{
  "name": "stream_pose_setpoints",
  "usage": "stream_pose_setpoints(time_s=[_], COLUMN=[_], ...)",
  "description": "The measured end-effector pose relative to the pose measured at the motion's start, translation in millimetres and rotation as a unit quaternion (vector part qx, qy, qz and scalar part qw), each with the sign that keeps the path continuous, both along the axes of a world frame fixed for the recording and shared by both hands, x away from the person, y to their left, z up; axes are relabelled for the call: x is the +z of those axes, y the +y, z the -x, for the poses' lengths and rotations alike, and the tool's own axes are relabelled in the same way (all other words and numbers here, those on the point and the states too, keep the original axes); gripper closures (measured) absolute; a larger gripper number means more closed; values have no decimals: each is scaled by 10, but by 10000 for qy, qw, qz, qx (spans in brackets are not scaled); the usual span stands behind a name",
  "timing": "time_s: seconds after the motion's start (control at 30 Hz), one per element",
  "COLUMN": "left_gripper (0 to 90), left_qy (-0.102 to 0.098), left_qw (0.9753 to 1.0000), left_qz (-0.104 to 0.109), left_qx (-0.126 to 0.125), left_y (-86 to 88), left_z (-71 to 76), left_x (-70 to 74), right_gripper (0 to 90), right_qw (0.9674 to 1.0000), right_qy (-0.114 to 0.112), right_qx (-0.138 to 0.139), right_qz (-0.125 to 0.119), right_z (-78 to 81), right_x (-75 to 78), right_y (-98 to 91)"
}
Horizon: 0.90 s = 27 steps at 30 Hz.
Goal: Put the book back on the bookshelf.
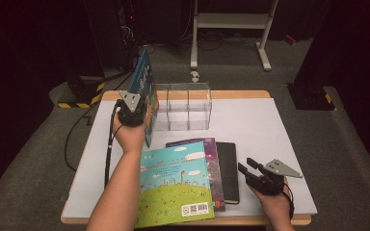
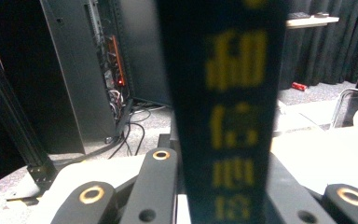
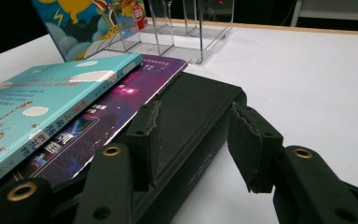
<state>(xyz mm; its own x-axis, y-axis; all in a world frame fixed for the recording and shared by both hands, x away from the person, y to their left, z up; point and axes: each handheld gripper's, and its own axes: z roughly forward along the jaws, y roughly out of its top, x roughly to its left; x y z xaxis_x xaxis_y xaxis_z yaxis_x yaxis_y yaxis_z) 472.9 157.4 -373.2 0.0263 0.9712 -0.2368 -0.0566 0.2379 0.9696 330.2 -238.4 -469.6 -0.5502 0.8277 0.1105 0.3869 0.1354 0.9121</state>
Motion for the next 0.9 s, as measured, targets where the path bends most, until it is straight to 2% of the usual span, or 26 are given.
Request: stream_pose_setpoints(time_s=[0.9], left_gripper=[791], left_qy=[-69], left_qw=[9999], left_qz=[93], left_qx=[-62], left_y=[26], left_z=[-37], left_x=[-17], right_gripper=[541], right_qw=[10000], right_qy=[34], right_qx=[27], right_qz=[15], right_z=[-1], right_x=[-18], right_y=[20])
